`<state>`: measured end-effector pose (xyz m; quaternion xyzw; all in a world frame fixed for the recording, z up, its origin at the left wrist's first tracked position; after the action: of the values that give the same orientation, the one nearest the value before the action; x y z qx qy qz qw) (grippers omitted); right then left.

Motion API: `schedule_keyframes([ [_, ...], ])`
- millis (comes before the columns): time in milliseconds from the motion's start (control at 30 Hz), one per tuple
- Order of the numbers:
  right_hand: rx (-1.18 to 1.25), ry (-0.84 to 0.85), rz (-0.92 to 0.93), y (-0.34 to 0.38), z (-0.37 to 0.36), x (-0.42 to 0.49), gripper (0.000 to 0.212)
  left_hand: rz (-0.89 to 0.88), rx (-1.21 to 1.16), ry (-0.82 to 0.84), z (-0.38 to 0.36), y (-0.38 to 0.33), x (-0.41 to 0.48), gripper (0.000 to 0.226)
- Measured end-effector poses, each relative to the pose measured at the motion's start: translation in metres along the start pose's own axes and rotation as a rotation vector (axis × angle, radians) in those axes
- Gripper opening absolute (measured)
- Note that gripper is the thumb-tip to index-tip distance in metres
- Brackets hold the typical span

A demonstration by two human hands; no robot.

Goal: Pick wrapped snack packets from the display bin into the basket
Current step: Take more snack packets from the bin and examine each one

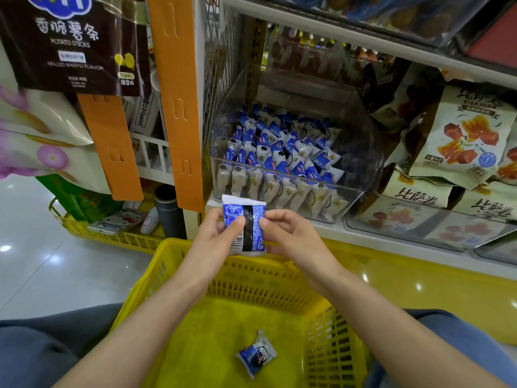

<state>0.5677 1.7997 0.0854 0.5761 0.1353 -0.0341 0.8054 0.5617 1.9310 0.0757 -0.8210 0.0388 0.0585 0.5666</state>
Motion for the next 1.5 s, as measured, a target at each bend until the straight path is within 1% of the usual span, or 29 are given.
schedule_keyframes([
  [133, 0.031, 0.132, 0.004, 0.002, -0.011, -0.002, 0.023, -0.031, 0.02, 0.039, -0.002, -0.004, 0.001, 0.014],
  [233, 0.067, 0.125, -0.015, 0.001, -0.012, -0.003, 0.018, -0.094, 0.106, 0.056, -0.003, -0.009, 0.003, 0.015],
  [300, 0.1, 0.1, -0.015, 0.0, -0.011, -0.003, 0.01, -0.142, 0.217, 0.028, 0.0, -0.012, 0.005, 0.021],
  [367, 0.078, 0.054, 0.006, 0.001, -0.01, -0.002, 0.009, -0.194, 0.312, -0.015, 0.004, -0.015, 0.004, 0.026],
  [433, -0.018, -0.023, 0.054, 0.002, -0.005, -0.001, 0.01, -0.306, 0.479, -0.015, 0.001, -0.021, 0.0, 0.025],
  [500, -0.158, -0.095, 0.121, 0.005, -0.002, -0.001, 0.01, -0.36, 0.596, 0.017, -0.004, -0.02, -0.003, 0.025],
  [567, -0.243, -0.12, 0.172, 0.007, -0.001, -0.002, 0.011, -0.347, 0.598, 0.029, -0.004, -0.018, -0.003, 0.025],
  [667, -0.307, -0.118, 0.23, 0.009, -0.002, -0.004, 0.011, -0.331, 0.615, 0.041, -0.003, -0.018, -0.001, 0.024],
  [800, -0.513, -0.167, 0.342, 0.019, -0.003, -0.01, 0.018, -0.338, 0.645, 0.079, -0.006, -0.019, -0.004, 0.01],
  [867, -0.632, -0.183, 0.413, 0.023, -0.006, -0.015, 0.02, -0.356, 0.68, 0.091, -0.007, -0.019, -0.006, 0.005],
  [933, -0.715, -0.199, 0.486, 0.027, -0.009, -0.019, 0.02, -0.395, 0.758, 0.096, -0.008, -0.02, -0.008, 0.005],
  [1000, -0.772, -0.212, 0.52, 0.029, -0.012, -0.021, 0.02, -0.432, 0.805, 0.079, -0.007, -0.022, -0.009, 0.007],
  [1100, -0.701, -0.198, 0.443, 0.023, -0.01, -0.017, 0.019, -0.436, 0.782, 0.053, -0.005, -0.022, -0.009, 0.009],
  [1200, -0.516, -0.147, 0.353, 0.016, -0.007, -0.011, 0.017, -0.437, 0.722, 0.019, -0.002, -0.024, -0.008, 0.01],
  [1267, -0.364, -0.063, 0.323, 0.013, -0.013, -0.01, 0.014, -0.452, 0.715, -0.016, 0.001, -0.027, -0.007, 0.01],
  [1300, -0.32, -0.02, 0.309, 0.01, -0.018, -0.01, 0.016, -0.46, 0.724, -0.029, 0.002, -0.028, -0.007, 0.01],
  [1400, -0.288, 0.057, 0.265, 0.002, -0.03, -0.008, 0.033, -0.442, 0.745, -0.037, 0.003, -0.026, -0.006, 0.009],
  [1500, -0.203, 0.075, 0.219, -0.001, -0.03, -0.005, 0.034, -0.4, 0.722, -0.011, 0.001, -0.02, -0.003, 0.014],
])
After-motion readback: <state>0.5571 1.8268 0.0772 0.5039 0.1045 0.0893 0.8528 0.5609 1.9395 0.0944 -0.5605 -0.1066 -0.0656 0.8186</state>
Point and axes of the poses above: each hand's wrist, its own x-axis towards the middle knuckle, its own z-axis out of the back of the hand, y = z × x, the point moved 9 cm from there along x, towards the middle knuckle, and after that the axes turned 13 degrees about -x, right-handed, at the moved point
